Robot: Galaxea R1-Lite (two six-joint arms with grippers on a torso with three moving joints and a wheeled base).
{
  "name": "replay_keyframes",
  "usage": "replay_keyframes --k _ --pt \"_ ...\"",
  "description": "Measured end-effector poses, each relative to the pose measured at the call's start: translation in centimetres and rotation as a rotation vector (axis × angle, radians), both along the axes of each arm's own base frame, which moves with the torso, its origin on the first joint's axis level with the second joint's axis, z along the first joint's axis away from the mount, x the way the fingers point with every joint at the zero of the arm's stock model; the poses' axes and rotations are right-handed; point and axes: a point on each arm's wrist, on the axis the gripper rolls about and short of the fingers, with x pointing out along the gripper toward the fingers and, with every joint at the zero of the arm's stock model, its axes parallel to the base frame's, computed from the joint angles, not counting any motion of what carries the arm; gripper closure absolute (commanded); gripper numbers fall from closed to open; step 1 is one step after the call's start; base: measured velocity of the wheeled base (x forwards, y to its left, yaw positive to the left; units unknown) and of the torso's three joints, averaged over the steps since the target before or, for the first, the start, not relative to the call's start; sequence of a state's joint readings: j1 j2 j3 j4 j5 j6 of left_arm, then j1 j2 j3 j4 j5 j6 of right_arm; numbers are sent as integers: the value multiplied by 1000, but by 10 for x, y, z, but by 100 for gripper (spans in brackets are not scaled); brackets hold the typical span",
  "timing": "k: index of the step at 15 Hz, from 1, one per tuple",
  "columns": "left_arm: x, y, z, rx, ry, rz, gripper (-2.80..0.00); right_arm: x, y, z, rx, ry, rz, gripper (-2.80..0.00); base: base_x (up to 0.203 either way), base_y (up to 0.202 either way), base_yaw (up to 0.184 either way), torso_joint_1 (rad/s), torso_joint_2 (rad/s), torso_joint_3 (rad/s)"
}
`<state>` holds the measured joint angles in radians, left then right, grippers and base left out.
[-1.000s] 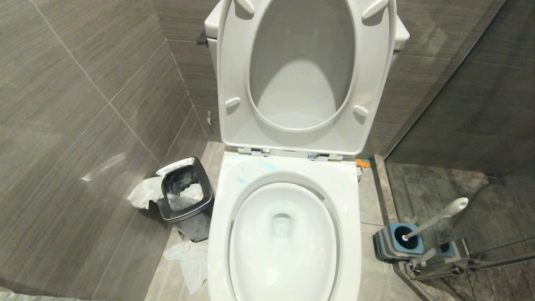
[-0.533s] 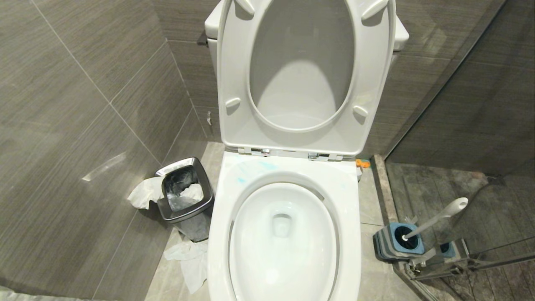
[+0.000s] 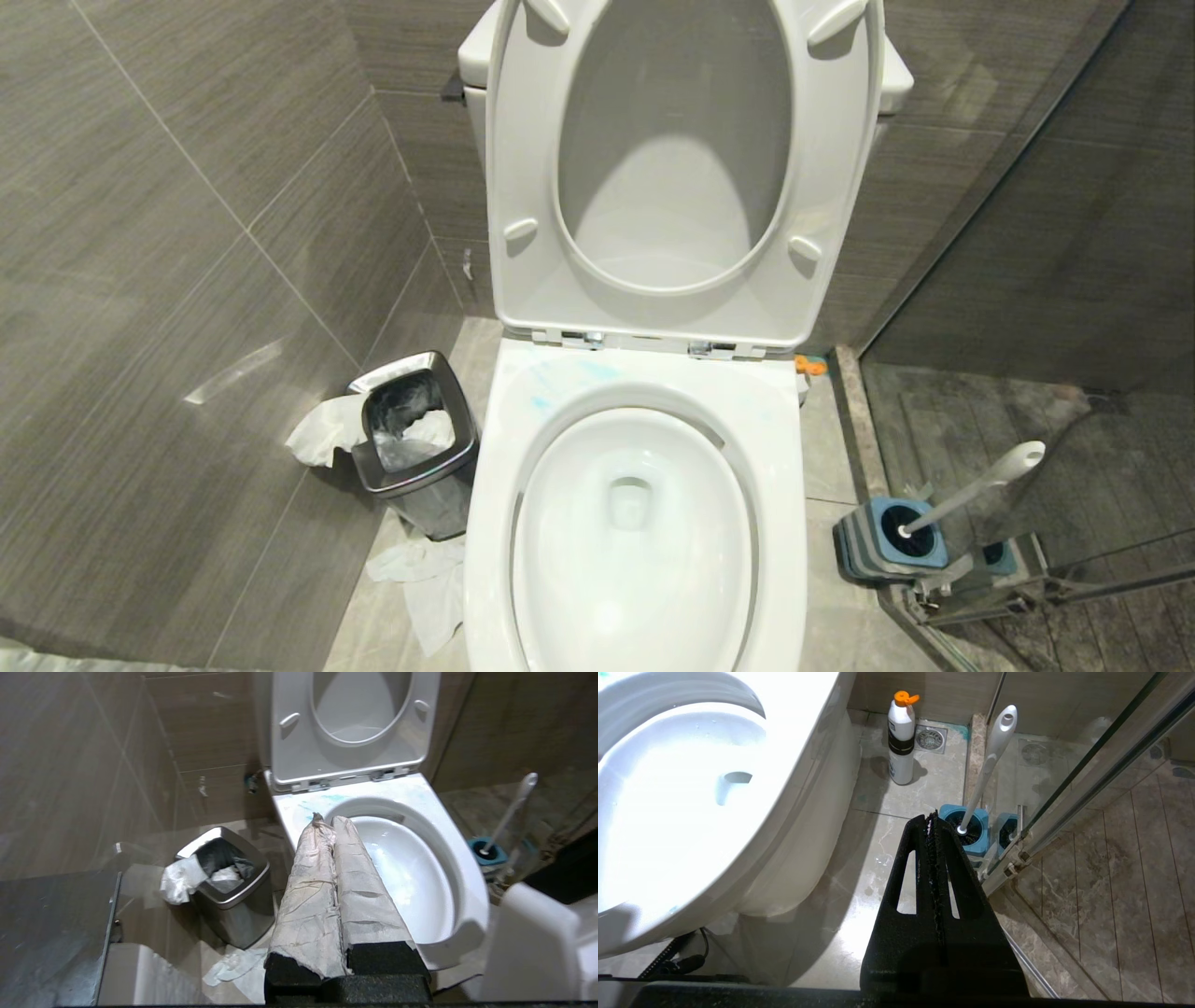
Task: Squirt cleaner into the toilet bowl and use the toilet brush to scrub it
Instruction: Pour in the cleaning agent
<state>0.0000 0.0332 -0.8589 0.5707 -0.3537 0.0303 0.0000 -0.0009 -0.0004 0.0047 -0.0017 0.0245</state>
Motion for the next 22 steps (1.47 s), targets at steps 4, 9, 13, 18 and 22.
replay_keyframes --k 4,9,13,18,22 --pt "25 1 -18 21 -32 70 0 0 0 0 0 0 0 0 0 0 0 0 0 0" --pt "78 4 -57 -4 -60 210 0 0 0 0 0 0 0 0 0 0 0 0 0 0" --pt "101 6 -95 1 44 262 0 0 0 0 0 0 0 0 0 0 0 0 0 0" --pt "114 6 -124 45 97 283 0 0 0 0 0 0 0 0 0 0 0 0 0 0" --pt "116 6 -135 55 187 298 0 0 0 0 0 0 0 0 0 0 0 0 0 0"
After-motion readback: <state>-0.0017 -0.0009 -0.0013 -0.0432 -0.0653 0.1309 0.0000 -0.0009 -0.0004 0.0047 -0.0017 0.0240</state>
